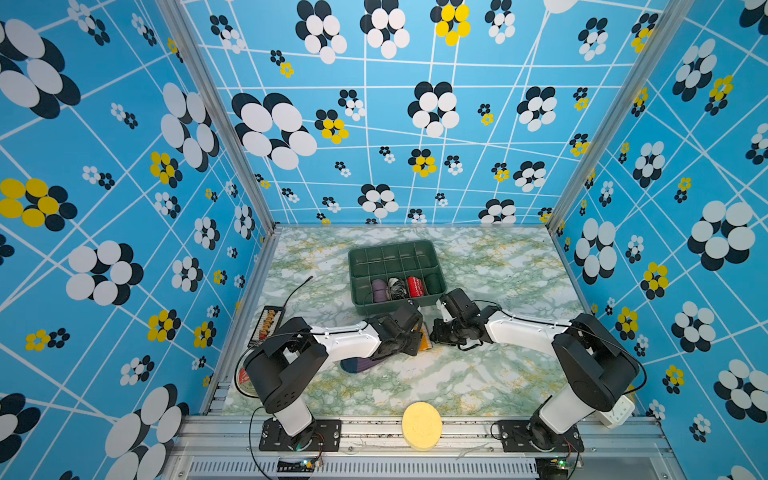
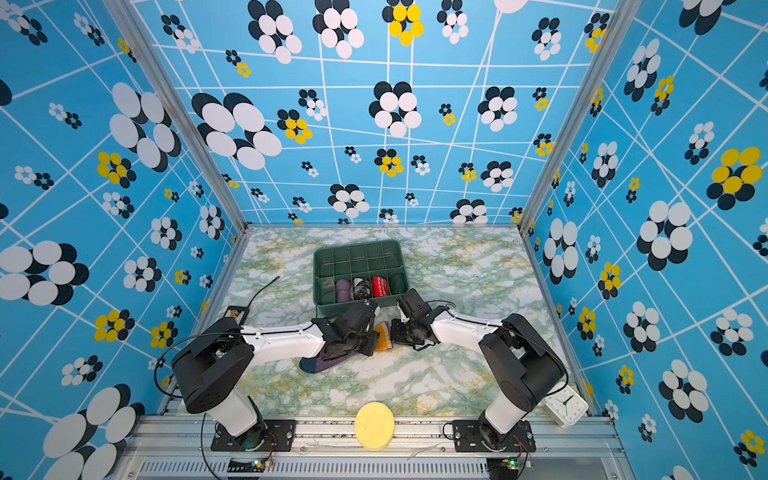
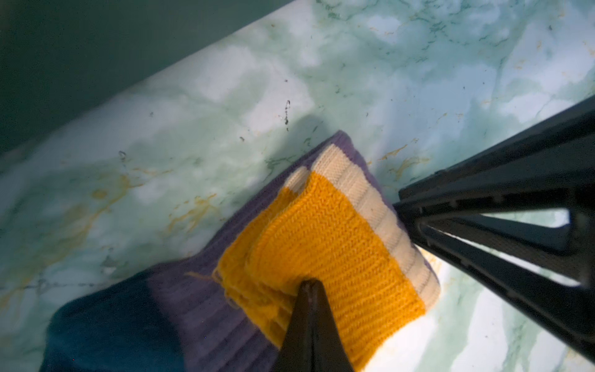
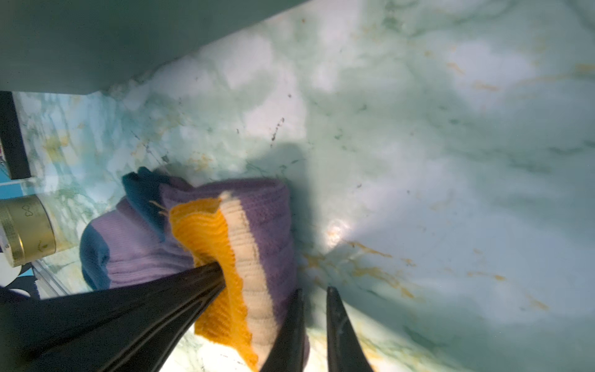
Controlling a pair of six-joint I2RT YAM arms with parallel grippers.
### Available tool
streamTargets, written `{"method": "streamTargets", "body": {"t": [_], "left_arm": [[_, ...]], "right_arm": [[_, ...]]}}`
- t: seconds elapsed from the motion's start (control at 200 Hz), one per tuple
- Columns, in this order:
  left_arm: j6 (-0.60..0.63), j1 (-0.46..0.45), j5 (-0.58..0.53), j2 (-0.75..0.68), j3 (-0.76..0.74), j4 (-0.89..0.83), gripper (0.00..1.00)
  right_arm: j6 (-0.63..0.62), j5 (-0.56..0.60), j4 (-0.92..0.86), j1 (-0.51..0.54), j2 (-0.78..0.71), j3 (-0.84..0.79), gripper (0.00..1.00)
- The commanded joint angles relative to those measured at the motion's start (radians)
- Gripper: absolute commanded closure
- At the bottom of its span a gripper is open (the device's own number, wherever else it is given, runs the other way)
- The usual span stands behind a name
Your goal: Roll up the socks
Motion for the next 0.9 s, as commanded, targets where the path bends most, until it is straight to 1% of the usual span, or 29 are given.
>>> {"method": "streamTargets", "body": {"t": [0.0, 0.14, 0.29, 0.43, 0.485, 0.57, 0.66, 0.82, 0.895], "left_arm": [[0.023, 0.01, -0.001, -0.027, -0.029, -0.043, 0.99], [0.029, 0.011, 0.01, -0.033, -0.03, -0.032, 1.0], [0.034, 0.012, 0.014, -0.031, -0.025, -0.032, 0.99], [0.034, 0.011, 0.013, -0.027, -0.026, -0.036, 0.99], [0.034, 0.011, 0.011, -0.03, -0.03, -0.038, 0.99], [0.032, 0.011, 0.006, -0.035, -0.034, -0.038, 1.0], [0.034, 0.012, 0.005, -0.037, -0.035, -0.039, 0.99], [0.035, 0.013, 0.006, -0.043, -0.034, -0.044, 1.0], [0.036, 0.012, 0.002, -0.046, -0.035, -0.045, 0.99]], "right_arm": [[-0.015, -0.045, 0.044, 0.008, -0.005, -0.02, 0.84], [-0.012, -0.041, 0.042, 0.008, -0.001, -0.018, 0.84], [-0.004, 0.051, -0.038, 0.003, -0.023, -0.011, 0.82], [0.011, 0.072, -0.051, -0.017, -0.073, -0.033, 0.81], [0.004, 0.049, -0.043, -0.018, -0.093, -0.038, 0.79], [-0.007, -0.042, -0.01, -0.018, -0.099, -0.034, 0.72], [-0.003, -0.114, 0.031, -0.017, -0.088, -0.034, 0.7], [-0.004, -0.125, 0.047, -0.019, -0.051, -0.032, 0.7], [-0.006, -0.129, 0.057, -0.02, -0.031, -0.034, 0.67]]}}
